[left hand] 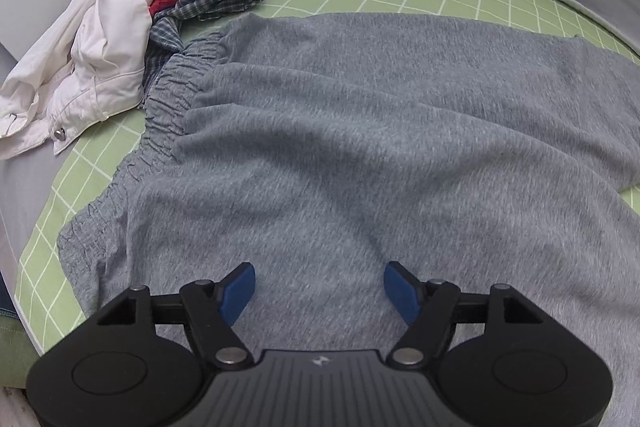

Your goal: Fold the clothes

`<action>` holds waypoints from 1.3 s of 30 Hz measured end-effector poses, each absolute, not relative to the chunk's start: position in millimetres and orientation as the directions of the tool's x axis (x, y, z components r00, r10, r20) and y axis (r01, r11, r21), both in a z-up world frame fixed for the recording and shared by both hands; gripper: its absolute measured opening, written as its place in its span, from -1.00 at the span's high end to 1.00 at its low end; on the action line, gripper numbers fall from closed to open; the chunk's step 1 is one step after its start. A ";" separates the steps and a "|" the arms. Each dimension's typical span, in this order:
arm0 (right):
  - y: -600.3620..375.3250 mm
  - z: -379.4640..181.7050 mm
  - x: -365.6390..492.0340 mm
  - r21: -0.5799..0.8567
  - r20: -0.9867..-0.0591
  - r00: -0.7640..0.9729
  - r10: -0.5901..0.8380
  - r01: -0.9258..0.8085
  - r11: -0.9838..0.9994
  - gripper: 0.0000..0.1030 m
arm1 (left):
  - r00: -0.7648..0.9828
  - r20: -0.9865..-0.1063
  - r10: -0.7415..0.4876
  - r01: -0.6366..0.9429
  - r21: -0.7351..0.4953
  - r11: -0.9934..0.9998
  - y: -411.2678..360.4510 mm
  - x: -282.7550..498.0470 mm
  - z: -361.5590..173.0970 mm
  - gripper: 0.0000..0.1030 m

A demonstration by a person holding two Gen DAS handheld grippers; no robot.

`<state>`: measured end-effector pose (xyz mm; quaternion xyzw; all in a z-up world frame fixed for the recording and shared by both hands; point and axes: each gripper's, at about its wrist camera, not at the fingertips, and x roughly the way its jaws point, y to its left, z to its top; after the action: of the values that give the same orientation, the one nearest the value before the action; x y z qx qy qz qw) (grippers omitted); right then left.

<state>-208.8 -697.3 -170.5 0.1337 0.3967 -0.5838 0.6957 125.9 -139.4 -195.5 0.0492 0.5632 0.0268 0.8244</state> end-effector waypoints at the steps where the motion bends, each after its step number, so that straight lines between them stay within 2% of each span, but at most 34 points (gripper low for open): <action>1: -701.3 -178.3 -219.0 -0.260 -0.740 -0.005 -0.673 0.924 0.279 0.96 | 0.357 -0.929 0.092 0.006 0.101 0.995 -137.6 127.0 -195.9 -0.47; 3: -705.9 -188.3 -234.8 -0.227 -0.777 -0.008 -0.629 0.936 0.269 0.91 | 0.345 -0.935 0.079 -0.001 0.084 0.996 -134.3 129.1 -196.7 -0.50; 4: -705.2 -187.7 -240.0 -0.231 -0.766 -0.012 -0.643 0.938 0.257 0.73 | 0.344 -0.936 0.081 0.005 0.088 0.996 -134.6 129.3 -196.8 -0.50; 5: -704.5 -186.9 -244.9 -0.234 -0.754 -0.016 -0.657 0.941 0.245 0.42 | 0.346 -0.934 0.087 0.010 0.096 0.995 -136.0 129.1 -196.8 -0.51; 7: -705.4 -180.6 -245.6 -0.216 -0.723 0.009 -0.691 0.947 0.239 0.21 | 0.353 -0.930 0.104 0.021 0.119 0.993 -139.3 127.8 -196.8 -0.52; 12: -718.5 -169.3 -216.0 -0.128 -0.695 0.185 -0.695 0.919 0.373 0.31 | 0.372 -0.916 0.147 0.057 0.181 0.982 -148.5 124.5 -196.3 -0.53; 13: -721.7 -168.3 -207.2 -0.109 -0.694 0.223 -0.684 0.907 0.407 0.41 | 0.373 -0.915 0.152 0.060 0.188 0.980 -149.4 124.5 -196.2 -0.54; 14: -725.2 -167.3 -197.1 -0.079 -0.696 0.270 -0.665 0.892 0.444 0.62 | 0.373 -0.914 0.156 0.058 0.191 0.980 -149.7 124.6 -195.9 -0.54; 16: -732.0 -165.3 -176.9 -0.020 -0.695 0.358 -0.623 0.857 0.515 0.82 | 0.370 -0.915 0.161 0.044 0.191 0.981 -149.1 124.8 -195.8 -0.56; 22: -747.7 -168.4 -115.6 0.010 -0.711 0.429 -0.558 0.799 0.601 0.81 | 0.366 -0.912 0.184 0.025 0.207 0.978 -152.9 124.3 -195.5 -0.58; 24: -754.7 -175.1 -101.9 0.007 -0.734 0.411 -0.540 0.800 0.600 0.69 | 0.371 -0.906 0.204 0.033 0.232 0.972 -156.6 123.7 -195.5 -0.60; 25: -756.3 -178.2 -97.2 -0.002 -0.744 0.396 -0.538 0.804 0.595 0.56 | 0.372 -0.904 0.211 0.036 0.241 0.970 -157.6 123.5 -195.5 -0.60; 30: -766.2 -190.5 -91.0 0.048 -0.786 0.378 -0.490 0.827 0.560 0.46 | 0.365 -0.905 0.218 0.021 0.242 0.970 -156.1 124.3 -195.6 -0.62; 31: -766.7 -192.8 -90.3 0.039 -0.790 0.368 -0.490 0.828 0.559 0.51 | 0.362 -0.906 0.220 0.018 0.243 0.970 -155.6 124.8 -195.8 -0.65; 32: -767.5 -194.8 -89.6 0.030 -0.794 0.359 -0.491 0.829 0.558 0.78 | 0.359 -0.907 0.222 0.016 0.244 0.970 -155.1 125.3 -196.0 -0.67; 34: -773.0 -194.6 -87.9 0.018 -0.785 0.355 -0.508 0.833 0.553 0.99 | 0.353 -0.908 0.226 0.015 0.247 0.969 -154.7 126.0 -196.2 -0.70; 39: -801.3 -182.9 -84.3 -0.003 -0.739 0.323 -0.591 0.876 0.482 0.99 | 0.352 -0.906 0.236 0.033 0.265 0.964 -156.9 126.6 -196.1 -0.72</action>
<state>-84.3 -801.3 -182.9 0.2044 0.3485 -0.4660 0.7872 126.6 -156.9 -196.1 0.1192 0.5656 0.0625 0.8136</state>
